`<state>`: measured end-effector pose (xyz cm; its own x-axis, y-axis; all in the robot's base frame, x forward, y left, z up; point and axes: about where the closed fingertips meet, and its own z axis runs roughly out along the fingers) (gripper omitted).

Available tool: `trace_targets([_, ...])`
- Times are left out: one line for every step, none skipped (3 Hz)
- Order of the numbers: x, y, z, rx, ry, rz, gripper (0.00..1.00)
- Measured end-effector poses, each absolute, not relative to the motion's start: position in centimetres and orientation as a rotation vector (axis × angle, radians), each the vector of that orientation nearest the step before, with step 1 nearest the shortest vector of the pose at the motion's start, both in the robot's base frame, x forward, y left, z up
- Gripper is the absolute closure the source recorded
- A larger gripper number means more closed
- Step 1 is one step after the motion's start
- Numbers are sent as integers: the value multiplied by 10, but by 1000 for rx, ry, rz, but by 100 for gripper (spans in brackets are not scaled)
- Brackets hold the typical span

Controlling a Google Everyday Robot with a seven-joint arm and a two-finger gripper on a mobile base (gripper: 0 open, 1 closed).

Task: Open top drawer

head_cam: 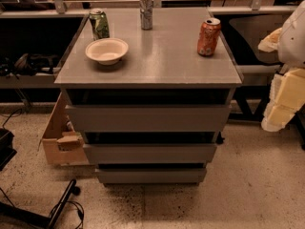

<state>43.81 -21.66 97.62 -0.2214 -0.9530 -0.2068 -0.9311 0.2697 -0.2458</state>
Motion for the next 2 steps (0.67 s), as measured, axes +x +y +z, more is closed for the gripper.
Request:
trace_targets([438,-217,976,-1725,2232,-99,0])
trace_targets([443,-211,939,-1729,2259,-96,0])
